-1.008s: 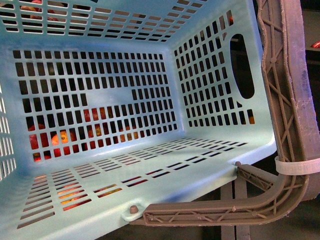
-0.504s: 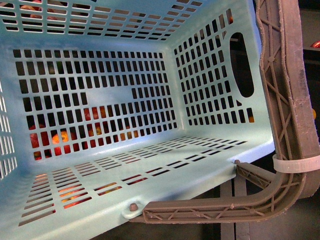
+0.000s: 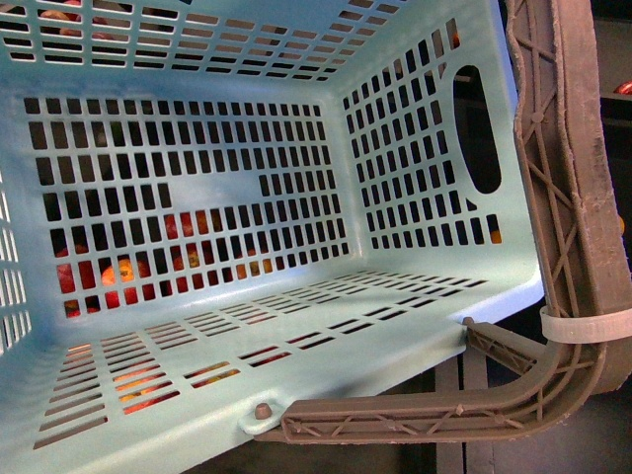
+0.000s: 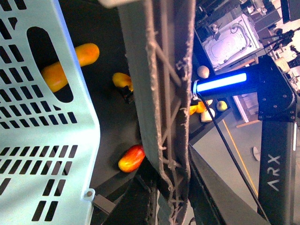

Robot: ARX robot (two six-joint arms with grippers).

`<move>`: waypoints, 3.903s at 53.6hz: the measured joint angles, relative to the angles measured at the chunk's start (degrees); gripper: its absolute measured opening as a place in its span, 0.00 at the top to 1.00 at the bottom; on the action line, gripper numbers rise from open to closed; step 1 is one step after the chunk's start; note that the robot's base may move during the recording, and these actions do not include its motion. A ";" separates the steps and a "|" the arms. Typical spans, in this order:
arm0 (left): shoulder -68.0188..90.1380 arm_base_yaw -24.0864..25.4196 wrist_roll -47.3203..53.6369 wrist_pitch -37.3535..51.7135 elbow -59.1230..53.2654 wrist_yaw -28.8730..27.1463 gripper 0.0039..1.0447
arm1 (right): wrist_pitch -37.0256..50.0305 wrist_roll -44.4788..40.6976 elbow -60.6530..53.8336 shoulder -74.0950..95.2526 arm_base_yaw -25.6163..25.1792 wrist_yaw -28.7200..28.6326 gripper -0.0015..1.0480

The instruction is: Pick mango and avocado into basket

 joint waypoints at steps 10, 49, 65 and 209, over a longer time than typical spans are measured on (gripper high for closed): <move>0.00 0.00 -0.02 0.00 0.00 0.02 0.87 | -0.33 1.29 2.89 2.38 0.24 0.66 0.07; 0.00 0.00 -0.02 0.00 0.00 0.02 0.87 | 11.21 17.07 -14.49 -11.52 0.48 -3.54 0.39; 0.00 0.00 -0.02 0.00 0.00 0.02 0.87 | 12.09 34.64 -35.82 -43.45 10.43 -14.05 0.39; -0.31 0.07 0.00 -0.33 -0.35 -0.33 0.87 | 20.55 54.60 -72.24 -96.87 24.85 36.48 0.07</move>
